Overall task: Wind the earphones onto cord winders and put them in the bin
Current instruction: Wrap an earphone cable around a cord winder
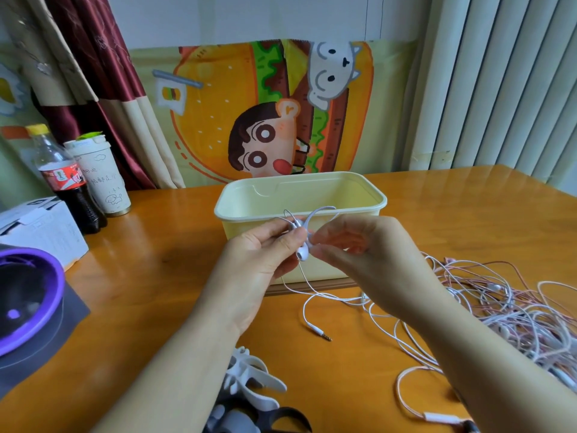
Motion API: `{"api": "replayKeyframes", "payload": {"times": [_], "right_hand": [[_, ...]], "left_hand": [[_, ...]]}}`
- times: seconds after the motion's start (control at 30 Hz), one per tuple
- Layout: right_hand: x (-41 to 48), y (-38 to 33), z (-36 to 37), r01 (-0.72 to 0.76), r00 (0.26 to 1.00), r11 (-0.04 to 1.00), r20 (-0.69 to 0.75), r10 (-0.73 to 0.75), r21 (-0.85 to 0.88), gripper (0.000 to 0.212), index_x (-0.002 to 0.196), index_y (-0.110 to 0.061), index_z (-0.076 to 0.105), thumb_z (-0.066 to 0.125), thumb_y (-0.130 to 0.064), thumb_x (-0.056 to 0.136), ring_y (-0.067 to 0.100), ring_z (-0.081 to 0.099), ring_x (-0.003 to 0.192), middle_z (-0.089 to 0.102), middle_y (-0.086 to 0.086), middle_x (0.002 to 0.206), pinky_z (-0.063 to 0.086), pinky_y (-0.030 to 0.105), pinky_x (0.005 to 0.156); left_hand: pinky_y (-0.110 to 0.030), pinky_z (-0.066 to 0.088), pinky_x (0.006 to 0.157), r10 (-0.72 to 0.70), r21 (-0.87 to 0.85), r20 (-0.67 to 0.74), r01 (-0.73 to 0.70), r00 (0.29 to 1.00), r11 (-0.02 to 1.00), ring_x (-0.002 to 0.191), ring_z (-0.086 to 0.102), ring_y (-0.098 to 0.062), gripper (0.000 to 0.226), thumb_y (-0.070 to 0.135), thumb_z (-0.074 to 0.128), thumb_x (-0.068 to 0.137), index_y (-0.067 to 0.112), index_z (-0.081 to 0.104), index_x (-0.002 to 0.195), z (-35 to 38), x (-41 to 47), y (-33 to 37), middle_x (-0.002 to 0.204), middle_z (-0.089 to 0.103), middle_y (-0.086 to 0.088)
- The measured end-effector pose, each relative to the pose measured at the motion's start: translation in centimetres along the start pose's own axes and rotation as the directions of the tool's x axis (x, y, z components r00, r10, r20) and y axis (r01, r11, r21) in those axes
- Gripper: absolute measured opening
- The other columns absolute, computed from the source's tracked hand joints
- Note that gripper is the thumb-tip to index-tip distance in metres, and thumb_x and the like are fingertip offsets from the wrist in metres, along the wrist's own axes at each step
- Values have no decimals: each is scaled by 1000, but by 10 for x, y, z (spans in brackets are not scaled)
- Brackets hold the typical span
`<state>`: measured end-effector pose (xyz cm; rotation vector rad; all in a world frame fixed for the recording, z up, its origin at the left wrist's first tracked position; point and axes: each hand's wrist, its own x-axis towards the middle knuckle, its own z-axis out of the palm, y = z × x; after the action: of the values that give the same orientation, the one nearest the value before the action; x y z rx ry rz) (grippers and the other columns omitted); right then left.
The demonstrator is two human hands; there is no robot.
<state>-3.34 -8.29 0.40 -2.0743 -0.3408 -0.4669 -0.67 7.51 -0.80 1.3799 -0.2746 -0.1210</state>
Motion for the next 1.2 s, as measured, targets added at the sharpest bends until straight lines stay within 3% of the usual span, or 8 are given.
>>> {"api": "replayKeyframes", "payload": {"times": [0.17, 0.33, 0.53, 0.67, 0.77, 0.83, 1.1, 1.2], "right_hand": [[1, -8, -12, 8, 992, 995, 124, 4, -100, 10, 74, -23, 67, 76, -25, 76, -6, 64, 68, 69, -14, 71, 47, 8, 64], [5, -12, -46, 68, 997, 989, 34, -64, -130, 12, 80, -25, 67, 67, -36, 81, 3, 66, 72, 71, -8, 76, 53, 22, 67], [-1, -2, -16, -56, 877, 992, 480, -7, 117, 41, 125, -25, 57, 48, -42, 88, 1, 58, 113, 62, -12, 123, 48, 27, 96], [-2, 0, -11, -95, 859, 986, 512, 12, 136, 57, 102, -1, 62, 43, -53, 89, 34, 59, 89, 63, 22, 96, 49, 51, 85], [2, 3, -21, -124, 864, 970, 503, 2, 210, 47, 79, -7, 62, 55, -53, 83, 12, 45, 55, 50, 8, 61, 41, 27, 55], [4, 7, -28, -158, 861, 941, 508, -16, 298, 29, 71, -19, 66, 71, -47, 74, 6, 46, 55, 52, -1, 60, 39, 17, 54], [4, 20, -15, -250, 848, 832, 527, -59, 495, 20, 66, -22, 67, 79, -38, 72, 6, 55, 58, 63, -4, 62, 44, 14, 57], [-1, 19, 3, -364, 873, 645, 488, -15, 672, 16, 59, -21, 67, 77, -30, 68, 5, 54, 52, 60, -3, 56, 43, 14, 53]], "left_hand": [[-25, 54, 88, 6, 225, 102, -29, 995, 974, 96, 69, -12, 36, 34, 67, 70, 22, 72, 104, -8, 0, 9, 98, 76, -2], [-18, 53, 89, -111, 403, 274, -9, 955, 915, 101, 70, -13, 36, 32, 67, 69, 22, 71, 104, -13, -4, 18, 100, 76, 2], [-26, 55, 88, -242, 453, 491, -8, 837, 891, 103, 69, -24, 19, 22, 69, 79, 16, 75, 97, -7, -13, 20, 96, 76, -6], [-22, 52, 90, -298, 445, 556, 25, 776, 895, 107, 68, -16, 31, 24, 76, 76, 21, 74, 106, -13, -15, 25, 107, 75, -3], [-19, 54, 81, -305, 409, 522, 80, 796, 909, 95, 71, -12, 34, 14, 78, 71, 15, 71, 104, -17, -13, 26, 98, 76, -2], [-19, 54, 76, -301, 399, 502, 92, 811, 912, 86, 70, -11, 31, 12, 75, 70, 14, 66, 99, -18, -13, 27, 91, 76, -3], [-16, 52, 69, -190, 345, 494, 9, 848, 939, 78, 69, -7, 26, 31, 87, 58, 40, 68, 74, -14, -15, 31, 82, 74, 0], [-15, 52, 66, -130, 322, 427, -16, 895, 946, 76, 71, -8, 35, 26, 88, 61, 32, 65, 86, -15, -13, 34, 82, 76, -2]]}}
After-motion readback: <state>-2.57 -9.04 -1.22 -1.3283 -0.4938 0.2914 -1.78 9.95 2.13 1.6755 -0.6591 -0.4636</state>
